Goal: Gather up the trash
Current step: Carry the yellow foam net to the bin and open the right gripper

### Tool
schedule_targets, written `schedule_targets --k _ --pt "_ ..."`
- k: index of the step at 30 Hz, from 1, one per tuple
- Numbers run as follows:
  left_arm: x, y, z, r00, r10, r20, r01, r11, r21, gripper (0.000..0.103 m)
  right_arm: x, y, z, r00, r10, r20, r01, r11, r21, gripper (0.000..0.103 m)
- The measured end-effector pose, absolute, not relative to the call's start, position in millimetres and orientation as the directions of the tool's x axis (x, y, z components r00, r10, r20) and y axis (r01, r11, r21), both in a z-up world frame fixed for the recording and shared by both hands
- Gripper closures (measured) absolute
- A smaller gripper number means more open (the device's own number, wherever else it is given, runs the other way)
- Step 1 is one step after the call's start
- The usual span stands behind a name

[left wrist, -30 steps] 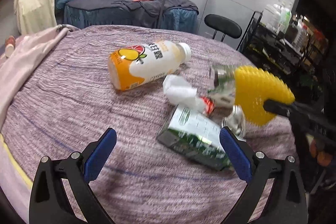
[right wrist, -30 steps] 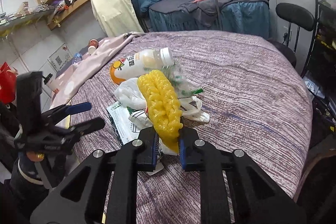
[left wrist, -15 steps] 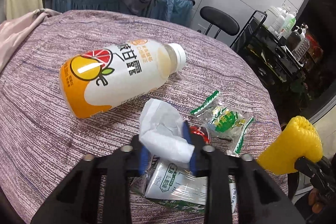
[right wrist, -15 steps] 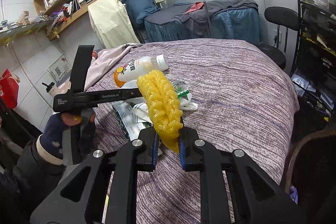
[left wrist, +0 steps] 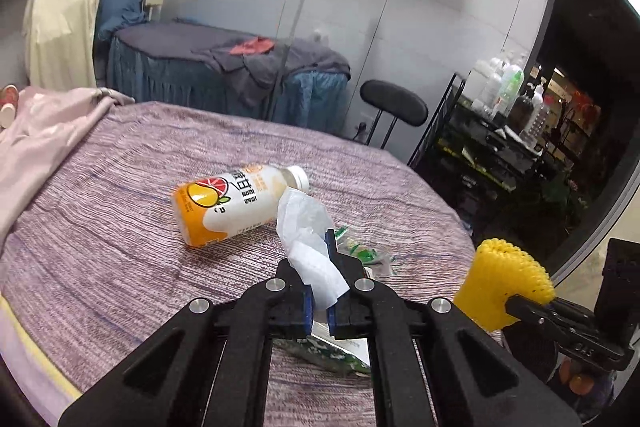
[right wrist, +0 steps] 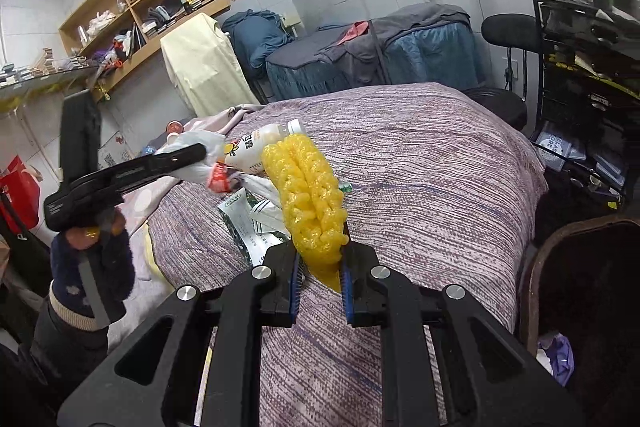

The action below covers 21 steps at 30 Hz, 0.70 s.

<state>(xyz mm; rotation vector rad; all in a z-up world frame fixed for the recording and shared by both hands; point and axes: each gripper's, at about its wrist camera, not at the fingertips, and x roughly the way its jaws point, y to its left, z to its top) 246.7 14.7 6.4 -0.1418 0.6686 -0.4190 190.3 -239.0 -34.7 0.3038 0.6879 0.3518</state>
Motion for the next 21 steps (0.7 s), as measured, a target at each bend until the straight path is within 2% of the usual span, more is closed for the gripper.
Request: schedule_targets --k 8,21 --pt "197 23 36 0.794 -0.367 -0.484 0.306 0.93 -0.204 0.098 158 -261 -22 0.76 0.383 -0.524 -0.187 0.902 0.388 0.087" --pt "149 7 50 0.799 -0.42 -0.429 0.354 0.907 -0.23 0.098 112 -300 -16 0.801 0.327 -0.501 -0.108 0.903 0.416 0.086"
